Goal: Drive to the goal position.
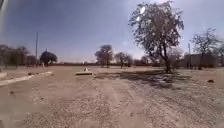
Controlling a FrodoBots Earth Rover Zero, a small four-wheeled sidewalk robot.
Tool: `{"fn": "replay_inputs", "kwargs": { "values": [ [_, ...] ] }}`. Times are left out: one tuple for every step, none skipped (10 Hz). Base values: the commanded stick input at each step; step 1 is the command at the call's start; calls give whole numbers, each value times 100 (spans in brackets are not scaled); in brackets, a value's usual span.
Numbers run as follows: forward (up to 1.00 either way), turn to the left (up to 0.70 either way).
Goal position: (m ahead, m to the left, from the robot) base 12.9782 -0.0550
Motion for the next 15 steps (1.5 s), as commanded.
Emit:
{"fn": "replay_inputs", "kwargs": {
  "values": [
    [85, 0],
    [85, 0],
    [85, 0],
    [85, 0],
    [85, 0],
    [85, 0],
    [85, 0],
    [85, 0],
    [85, 0],
    [85, 0],
    [85, 0],
    [85, 0],
    [85, 0],
    [85, 0],
    [85, 0]
  ]
}}
